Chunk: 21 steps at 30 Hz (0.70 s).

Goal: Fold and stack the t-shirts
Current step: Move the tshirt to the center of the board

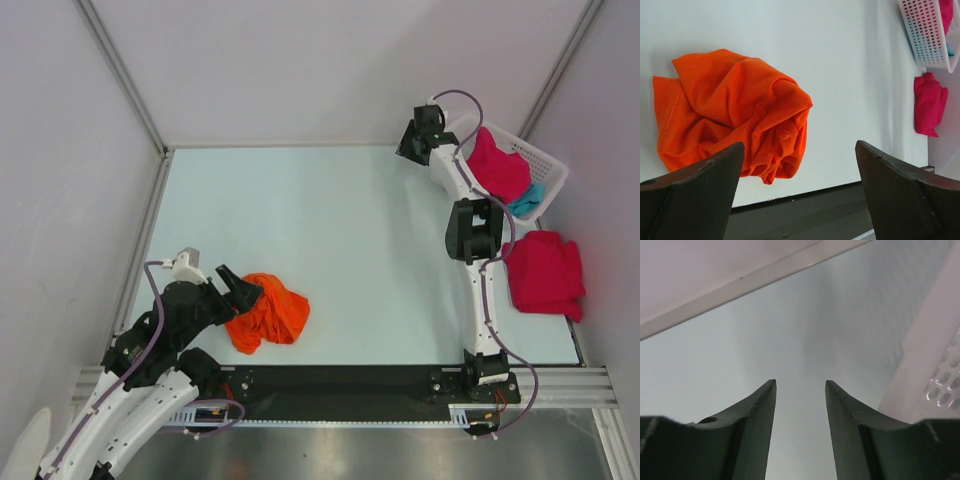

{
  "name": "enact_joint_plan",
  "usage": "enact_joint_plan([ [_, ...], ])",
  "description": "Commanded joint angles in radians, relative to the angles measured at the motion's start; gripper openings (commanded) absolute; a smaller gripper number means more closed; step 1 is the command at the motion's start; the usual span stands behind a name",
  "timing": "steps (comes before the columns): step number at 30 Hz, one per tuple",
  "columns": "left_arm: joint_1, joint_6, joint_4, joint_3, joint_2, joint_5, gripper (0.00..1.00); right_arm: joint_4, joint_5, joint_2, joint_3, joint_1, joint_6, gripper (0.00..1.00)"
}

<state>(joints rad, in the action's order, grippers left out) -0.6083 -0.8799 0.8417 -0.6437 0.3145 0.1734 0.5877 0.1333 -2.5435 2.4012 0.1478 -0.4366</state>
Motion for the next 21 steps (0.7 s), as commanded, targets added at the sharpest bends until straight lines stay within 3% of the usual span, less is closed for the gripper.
enact_joint_plan([
  [1,-0.002,0.022,-0.015,-0.025,0.032,0.001,0.98,0.138,0.282,-0.058,-0.033,-0.264,0.016,0.51],
  [10,-0.002,0.024,-0.076,0.007,0.07,-0.029,0.98,0.051,0.255,0.07,-0.171,-0.26,-0.022,0.63],
  [17,-0.002,0.03,-0.058,0.018,0.018,-0.012,0.98,0.084,0.301,0.141,-0.054,-0.197,0.029,0.69],
  [21,-0.002,0.027,-0.05,0.022,-0.008,-0.02,0.98,0.084,0.345,0.225,-0.106,-0.194,0.016,0.69],
])
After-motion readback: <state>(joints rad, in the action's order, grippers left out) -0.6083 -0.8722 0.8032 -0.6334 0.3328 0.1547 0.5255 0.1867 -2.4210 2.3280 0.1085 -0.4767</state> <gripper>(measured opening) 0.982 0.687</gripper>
